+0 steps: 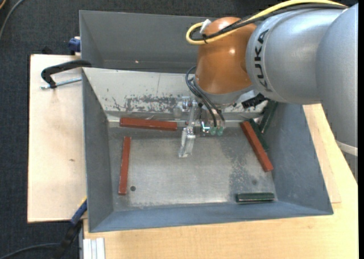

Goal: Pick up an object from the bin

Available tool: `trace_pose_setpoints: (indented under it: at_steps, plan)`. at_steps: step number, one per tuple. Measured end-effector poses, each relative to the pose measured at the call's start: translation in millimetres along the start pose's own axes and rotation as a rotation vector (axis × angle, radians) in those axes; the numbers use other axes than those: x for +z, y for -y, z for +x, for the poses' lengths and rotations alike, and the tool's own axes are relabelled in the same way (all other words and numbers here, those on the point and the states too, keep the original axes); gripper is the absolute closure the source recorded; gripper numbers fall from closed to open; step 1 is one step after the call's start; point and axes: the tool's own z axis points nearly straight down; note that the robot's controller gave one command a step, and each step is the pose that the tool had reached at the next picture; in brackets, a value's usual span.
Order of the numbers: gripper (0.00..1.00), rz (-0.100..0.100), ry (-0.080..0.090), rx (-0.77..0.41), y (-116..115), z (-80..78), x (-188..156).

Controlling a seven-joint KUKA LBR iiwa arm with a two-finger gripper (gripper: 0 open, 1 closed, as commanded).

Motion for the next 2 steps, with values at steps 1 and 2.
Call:
trace_pose_setpoints:
  at_steps: [1, 2]
  plan:
    - [0.0, -0.001, 0.012, -0.37, -56.9, -0.4, -5.2]
    - [0.0, 0.002, 0.017, -0.647, -64.7, -1.4, -52.7]
